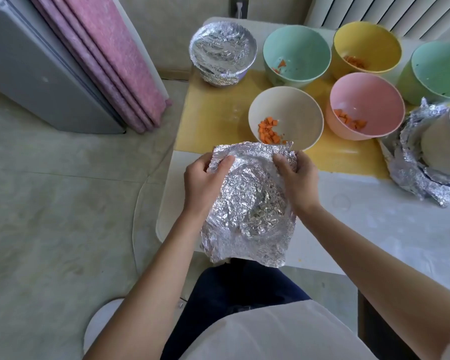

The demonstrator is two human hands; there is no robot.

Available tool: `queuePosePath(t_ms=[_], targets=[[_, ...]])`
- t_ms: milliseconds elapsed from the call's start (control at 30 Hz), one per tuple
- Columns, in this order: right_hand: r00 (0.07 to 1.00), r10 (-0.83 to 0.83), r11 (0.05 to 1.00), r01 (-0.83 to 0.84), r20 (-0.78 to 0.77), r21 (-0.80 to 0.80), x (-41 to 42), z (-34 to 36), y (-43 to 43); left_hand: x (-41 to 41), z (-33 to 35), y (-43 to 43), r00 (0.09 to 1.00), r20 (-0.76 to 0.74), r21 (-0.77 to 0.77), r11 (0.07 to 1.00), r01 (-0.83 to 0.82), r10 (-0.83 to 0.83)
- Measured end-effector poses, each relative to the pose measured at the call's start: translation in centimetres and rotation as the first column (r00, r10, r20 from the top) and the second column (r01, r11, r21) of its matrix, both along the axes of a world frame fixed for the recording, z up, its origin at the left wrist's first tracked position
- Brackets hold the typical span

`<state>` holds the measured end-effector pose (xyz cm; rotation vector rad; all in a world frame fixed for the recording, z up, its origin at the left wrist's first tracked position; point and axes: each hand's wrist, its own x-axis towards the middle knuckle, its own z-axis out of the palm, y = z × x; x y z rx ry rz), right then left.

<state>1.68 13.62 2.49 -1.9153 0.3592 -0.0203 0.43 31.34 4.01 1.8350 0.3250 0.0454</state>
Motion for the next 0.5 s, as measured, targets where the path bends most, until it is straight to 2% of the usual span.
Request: queuePosePath(t_ms=[133,233,300,367,500], targets=[[0.997,0.082,0.983,-0.079,-0.012,0.163,0.9,0.6,-0.6,0.2,0.8,0.2,0.993,-0.120,-0.096,0.995,-0.028,0.016],[0.990,0.123,0.971,-0.106,-0.067,0.213,1.7,0.8,-0.8,0.1,1.1,-0.2,0.970,-0.234,-0.230,0.966,-0.114,0.059],[0.987,0.137,0.972,-0.118,-0.082,0.204,2.1,0.8,-0.9,0.2,0.8,-0.1,0.963,-0.252,-0.227,0.962,-0.150,0.091],[0.985,0.157,0.976,-0.144,-0.068,0.164,2.2,0.7,-0.8,0.1,-0.1,0.1,0.970,-0.215,-0.141,0.979,-0.144,0.112],[0.978,0.185,0.982,-0.181,-0.099,0.046,2.3,-0.4,-0.7,0.1,-2.5,0.9,0.980,-0.138,0.154,0.980,-0.124,0.146]])
